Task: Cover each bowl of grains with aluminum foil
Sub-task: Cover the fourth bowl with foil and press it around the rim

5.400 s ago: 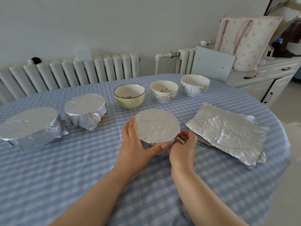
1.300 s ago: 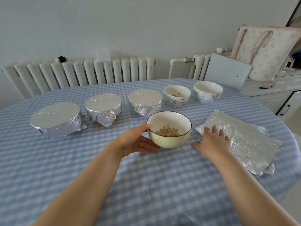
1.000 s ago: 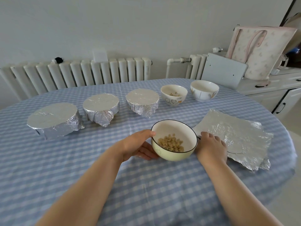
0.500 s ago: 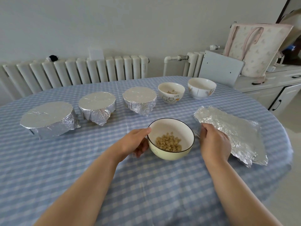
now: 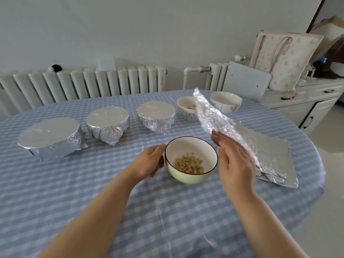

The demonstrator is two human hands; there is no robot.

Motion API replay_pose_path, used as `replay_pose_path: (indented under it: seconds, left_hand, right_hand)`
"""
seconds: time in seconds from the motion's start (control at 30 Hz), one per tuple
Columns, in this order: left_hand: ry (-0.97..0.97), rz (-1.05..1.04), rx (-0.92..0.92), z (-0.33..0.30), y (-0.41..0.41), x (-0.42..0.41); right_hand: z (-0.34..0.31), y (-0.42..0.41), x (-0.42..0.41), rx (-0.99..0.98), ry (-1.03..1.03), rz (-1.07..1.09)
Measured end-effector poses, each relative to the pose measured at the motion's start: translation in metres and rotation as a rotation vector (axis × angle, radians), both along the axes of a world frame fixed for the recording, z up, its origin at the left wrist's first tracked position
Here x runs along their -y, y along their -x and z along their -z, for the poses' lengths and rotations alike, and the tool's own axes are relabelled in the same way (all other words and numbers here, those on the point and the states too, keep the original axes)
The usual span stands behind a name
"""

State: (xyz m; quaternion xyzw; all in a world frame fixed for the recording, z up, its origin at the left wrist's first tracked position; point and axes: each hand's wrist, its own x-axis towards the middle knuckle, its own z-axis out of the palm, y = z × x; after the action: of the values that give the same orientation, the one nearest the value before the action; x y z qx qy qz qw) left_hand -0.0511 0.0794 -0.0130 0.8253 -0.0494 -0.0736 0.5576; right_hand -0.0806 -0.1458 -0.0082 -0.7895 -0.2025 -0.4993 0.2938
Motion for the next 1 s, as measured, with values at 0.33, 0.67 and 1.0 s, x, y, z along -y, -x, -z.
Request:
replay_pose_path:
  seconds: [0.33,0.67,1.0]
  left_hand:
    - [0.188,-0.223,0.069,-0.008,0.0,-0.005]
    - [0.371,-0.605,0.359,-0.02,-0.007,-0.019]
    - [-0.769,0.161,0.507,-0.068,0.014,0.028]
  right_hand:
    - [-0.002,0.04,-0.031,-0.11,0.27,-0.258]
    - [-0.037,0.055,-0.033,-0.517,0.206,-0.312]
    - [-0.066,-0.024,-0.005,-0.865,0.438,-0.137]
